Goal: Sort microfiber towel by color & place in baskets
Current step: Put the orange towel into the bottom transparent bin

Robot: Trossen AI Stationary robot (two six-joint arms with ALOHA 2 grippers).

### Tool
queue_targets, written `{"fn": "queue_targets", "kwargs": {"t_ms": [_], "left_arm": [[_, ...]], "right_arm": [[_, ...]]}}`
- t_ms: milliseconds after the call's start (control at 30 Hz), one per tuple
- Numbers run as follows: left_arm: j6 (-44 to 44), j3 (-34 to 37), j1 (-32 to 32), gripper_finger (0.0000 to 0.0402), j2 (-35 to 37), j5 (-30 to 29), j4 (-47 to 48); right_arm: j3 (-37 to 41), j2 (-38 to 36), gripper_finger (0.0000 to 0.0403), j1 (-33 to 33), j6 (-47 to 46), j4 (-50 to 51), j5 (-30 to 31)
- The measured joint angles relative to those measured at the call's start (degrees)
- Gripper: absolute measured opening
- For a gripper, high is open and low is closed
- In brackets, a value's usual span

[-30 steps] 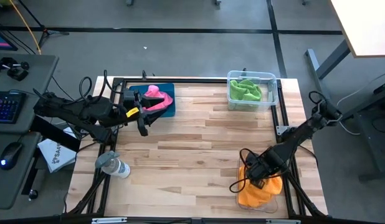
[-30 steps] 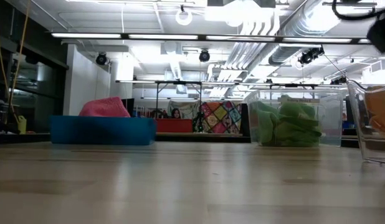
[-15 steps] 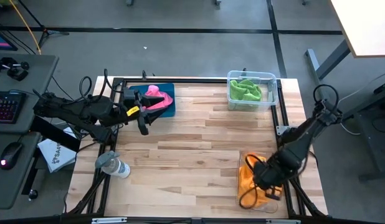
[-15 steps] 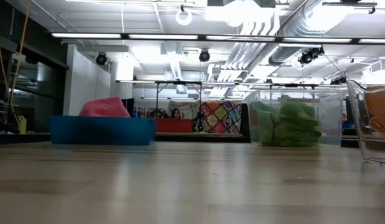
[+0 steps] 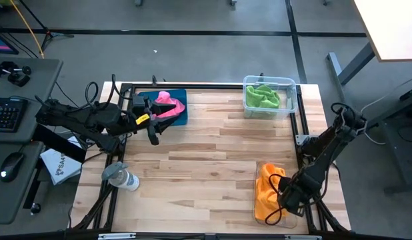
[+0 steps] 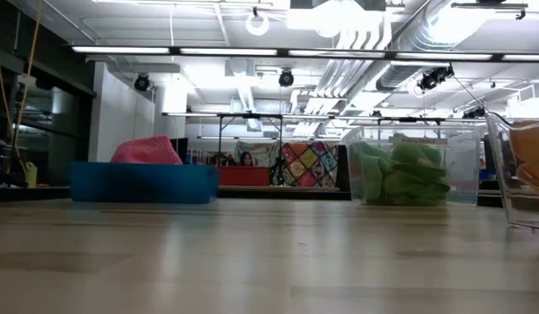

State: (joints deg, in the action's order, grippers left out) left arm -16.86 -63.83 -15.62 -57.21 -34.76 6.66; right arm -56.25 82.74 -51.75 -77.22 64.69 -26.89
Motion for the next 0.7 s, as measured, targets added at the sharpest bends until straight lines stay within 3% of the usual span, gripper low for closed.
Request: {"fn": "queue_targets", "kwargs": {"t_ms": [167,367,700], "left_arm": [[0.0,0.0,0.0,0.0216,0.0,0.0,-0.02],[0.46,0.0,0.28,0.0216,0.0,-0.48,-0.17],[0.44,0.0,0.66,0.0216,0.0,-0.68,-0.5]], "right_arm": [[-2.4,0.02,0.0,0.0,0.3,0.22,5.65],[-8.31,-0.02,0.0,0.56,-0.15,-0.73,20.78],[-1.27,1.3,0.0,6.85,1.65,-8.95,26.36]]}}
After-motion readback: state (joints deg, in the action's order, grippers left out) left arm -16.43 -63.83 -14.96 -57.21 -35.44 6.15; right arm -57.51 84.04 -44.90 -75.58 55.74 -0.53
